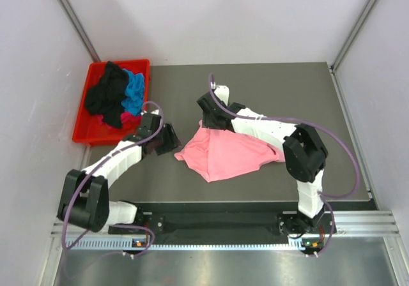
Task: Fold and stack the t-shirts
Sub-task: Flatten the tshirt out
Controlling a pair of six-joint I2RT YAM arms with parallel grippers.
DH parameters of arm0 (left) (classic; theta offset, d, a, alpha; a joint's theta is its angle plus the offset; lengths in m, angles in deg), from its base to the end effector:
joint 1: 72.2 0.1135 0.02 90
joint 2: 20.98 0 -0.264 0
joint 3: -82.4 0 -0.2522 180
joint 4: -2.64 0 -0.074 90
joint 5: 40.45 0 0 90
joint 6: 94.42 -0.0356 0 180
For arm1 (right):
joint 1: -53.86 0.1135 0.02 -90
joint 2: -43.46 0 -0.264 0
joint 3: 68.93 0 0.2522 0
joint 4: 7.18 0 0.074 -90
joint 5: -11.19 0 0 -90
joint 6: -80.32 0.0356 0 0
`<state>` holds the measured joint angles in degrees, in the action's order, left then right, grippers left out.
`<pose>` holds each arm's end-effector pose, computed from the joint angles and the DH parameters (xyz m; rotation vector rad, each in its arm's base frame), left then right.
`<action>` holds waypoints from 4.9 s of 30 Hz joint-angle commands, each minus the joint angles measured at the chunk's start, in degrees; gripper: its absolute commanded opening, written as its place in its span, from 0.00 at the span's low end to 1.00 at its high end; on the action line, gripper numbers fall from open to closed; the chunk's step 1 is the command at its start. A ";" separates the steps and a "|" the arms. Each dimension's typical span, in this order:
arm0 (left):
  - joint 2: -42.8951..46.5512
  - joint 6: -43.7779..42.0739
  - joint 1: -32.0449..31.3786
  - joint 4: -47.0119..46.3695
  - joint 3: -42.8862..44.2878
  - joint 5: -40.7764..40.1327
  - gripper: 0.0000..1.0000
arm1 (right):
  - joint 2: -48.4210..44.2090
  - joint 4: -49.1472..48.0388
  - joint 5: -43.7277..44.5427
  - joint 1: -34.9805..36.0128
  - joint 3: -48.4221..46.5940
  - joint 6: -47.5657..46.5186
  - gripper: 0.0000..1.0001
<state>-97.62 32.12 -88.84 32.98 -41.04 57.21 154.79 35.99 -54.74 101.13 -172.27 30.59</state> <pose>0.2530 -0.0806 0.1995 -0.3764 2.4975 -0.5578 0.3042 0.3079 0.2414 0.0331 2.3720 0.2127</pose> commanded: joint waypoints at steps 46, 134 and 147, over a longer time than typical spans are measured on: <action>9.59 0.20 -2.60 -4.27 -8.44 9.83 0.58 | -60.35 14.80 20.49 -18.17 41.06 0.07 0.00; -5.37 -9.20 -13.21 5.99 11.42 3.77 0.42 | -70.63 13.57 12.31 -19.49 37.37 -11.88 0.00; -4.65 -2.79 -18.42 -1.71 2.38 4.99 0.43 | -70.98 11.81 10.82 -19.49 38.60 -13.29 0.00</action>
<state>-103.35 27.75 -107.42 37.06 -37.41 60.51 84.78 49.62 -43.66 82.18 -132.95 18.37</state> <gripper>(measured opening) 0.437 0.006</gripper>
